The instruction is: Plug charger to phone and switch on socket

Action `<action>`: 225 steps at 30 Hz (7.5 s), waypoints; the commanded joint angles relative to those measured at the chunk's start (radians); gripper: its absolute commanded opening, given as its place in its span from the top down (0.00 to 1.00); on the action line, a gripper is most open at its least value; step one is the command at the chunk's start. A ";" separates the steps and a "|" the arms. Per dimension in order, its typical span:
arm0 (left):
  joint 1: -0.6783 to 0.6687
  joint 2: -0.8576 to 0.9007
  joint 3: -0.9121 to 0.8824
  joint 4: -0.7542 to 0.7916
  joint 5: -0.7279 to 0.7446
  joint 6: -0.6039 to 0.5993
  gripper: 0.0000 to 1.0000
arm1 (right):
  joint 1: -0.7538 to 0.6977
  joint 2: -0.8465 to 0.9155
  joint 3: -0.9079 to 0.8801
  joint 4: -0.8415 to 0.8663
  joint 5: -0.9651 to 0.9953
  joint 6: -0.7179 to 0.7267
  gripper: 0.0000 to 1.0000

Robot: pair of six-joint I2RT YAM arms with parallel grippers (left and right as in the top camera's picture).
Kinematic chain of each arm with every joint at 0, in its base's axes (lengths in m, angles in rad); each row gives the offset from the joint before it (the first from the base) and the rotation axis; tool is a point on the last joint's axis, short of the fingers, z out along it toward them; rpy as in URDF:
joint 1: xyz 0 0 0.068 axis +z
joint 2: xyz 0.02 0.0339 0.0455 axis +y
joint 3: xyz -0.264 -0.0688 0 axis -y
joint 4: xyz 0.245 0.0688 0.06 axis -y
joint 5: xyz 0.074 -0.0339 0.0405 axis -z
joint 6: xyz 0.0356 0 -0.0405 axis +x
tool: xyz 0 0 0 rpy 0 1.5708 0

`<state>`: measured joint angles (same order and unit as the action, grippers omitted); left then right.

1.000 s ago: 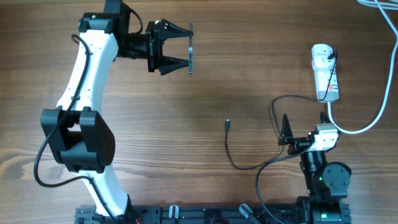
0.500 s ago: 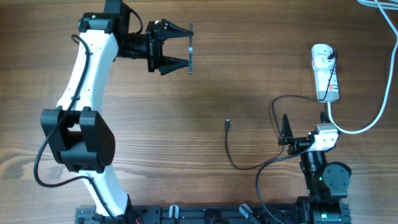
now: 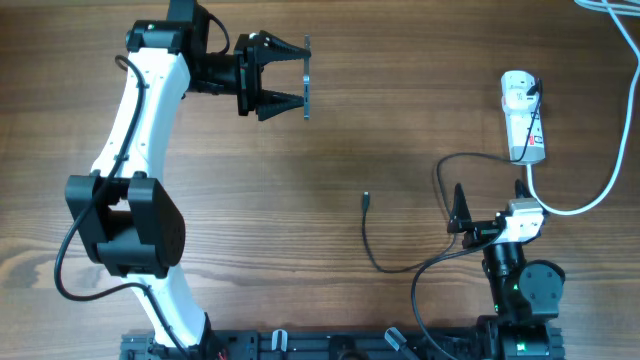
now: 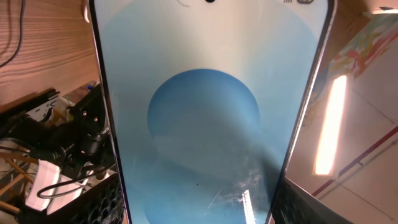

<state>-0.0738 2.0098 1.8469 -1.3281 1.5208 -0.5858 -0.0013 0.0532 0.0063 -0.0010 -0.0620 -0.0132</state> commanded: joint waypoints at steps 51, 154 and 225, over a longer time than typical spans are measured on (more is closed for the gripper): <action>-0.002 -0.035 0.024 -0.116 0.053 0.018 0.29 | -0.003 -0.004 -0.001 0.029 -0.172 0.880 0.00; -0.159 -0.035 0.023 0.192 -0.216 -0.294 0.32 | 0.727 1.576 1.666 -0.874 0.400 0.756 0.75; -0.159 -0.035 0.023 0.298 -0.030 -0.395 0.65 | 0.728 1.430 1.654 -0.867 0.314 2.081 0.96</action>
<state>-0.2340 2.0045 1.8507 -1.0340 1.4895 -0.9855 0.7269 1.4963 1.6508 -0.8799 0.2695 2.0571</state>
